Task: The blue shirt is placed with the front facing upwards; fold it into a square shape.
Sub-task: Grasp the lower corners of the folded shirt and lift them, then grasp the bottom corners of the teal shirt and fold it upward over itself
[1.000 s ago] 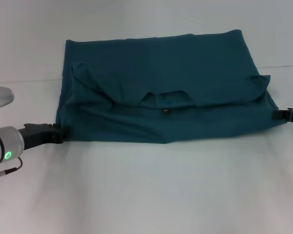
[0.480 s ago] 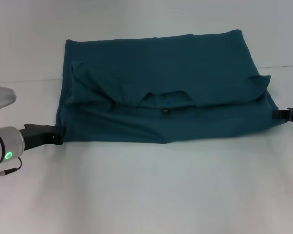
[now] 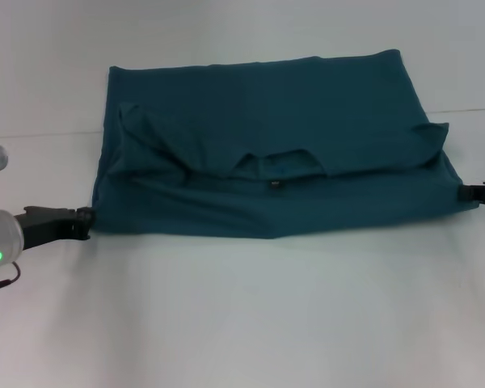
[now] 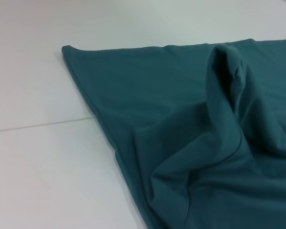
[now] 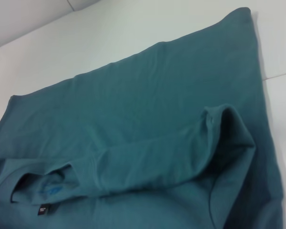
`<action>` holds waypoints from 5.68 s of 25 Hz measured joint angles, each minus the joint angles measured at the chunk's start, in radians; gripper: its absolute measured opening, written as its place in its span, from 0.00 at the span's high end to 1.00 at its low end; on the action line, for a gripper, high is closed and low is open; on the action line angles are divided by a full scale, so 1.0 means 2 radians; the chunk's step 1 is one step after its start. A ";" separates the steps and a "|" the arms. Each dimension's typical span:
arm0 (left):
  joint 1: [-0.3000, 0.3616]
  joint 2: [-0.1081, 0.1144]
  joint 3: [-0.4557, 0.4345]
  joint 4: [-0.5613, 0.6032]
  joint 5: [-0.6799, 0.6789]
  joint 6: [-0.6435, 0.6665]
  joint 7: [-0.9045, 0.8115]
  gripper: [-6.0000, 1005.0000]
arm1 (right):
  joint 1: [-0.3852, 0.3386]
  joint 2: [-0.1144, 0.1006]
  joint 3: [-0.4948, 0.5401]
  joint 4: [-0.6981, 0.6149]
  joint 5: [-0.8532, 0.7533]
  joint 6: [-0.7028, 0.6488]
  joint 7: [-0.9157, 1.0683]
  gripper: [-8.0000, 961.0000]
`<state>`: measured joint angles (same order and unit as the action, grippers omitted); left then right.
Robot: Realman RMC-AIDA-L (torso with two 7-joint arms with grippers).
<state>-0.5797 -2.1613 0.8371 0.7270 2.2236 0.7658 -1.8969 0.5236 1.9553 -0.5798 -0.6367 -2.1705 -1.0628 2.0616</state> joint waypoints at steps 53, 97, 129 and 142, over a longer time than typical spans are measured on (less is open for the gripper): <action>0.129 0.000 -0.157 0.165 0.046 0.524 0.030 0.99 | -0.200 0.001 0.122 -0.064 -0.004 -0.316 -0.219 0.97; 0.056 0.017 -0.204 0.137 0.038 0.492 0.018 0.99 | -0.118 -0.022 0.202 -0.066 -0.014 -0.325 -0.202 0.97; -0.104 0.033 -0.160 0.003 0.027 0.145 -0.045 0.99 | 0.063 0.000 0.166 0.036 0.007 0.061 -0.223 0.97; -0.133 0.028 -0.130 -0.039 0.006 0.024 -0.029 0.99 | 0.106 0.007 0.146 0.058 0.009 0.168 -0.246 0.97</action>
<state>-0.8462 -2.1062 0.5772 0.6495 2.2356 0.8129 -1.9557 0.7349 1.9700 -0.2880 -0.5206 -2.1533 -0.7274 1.5702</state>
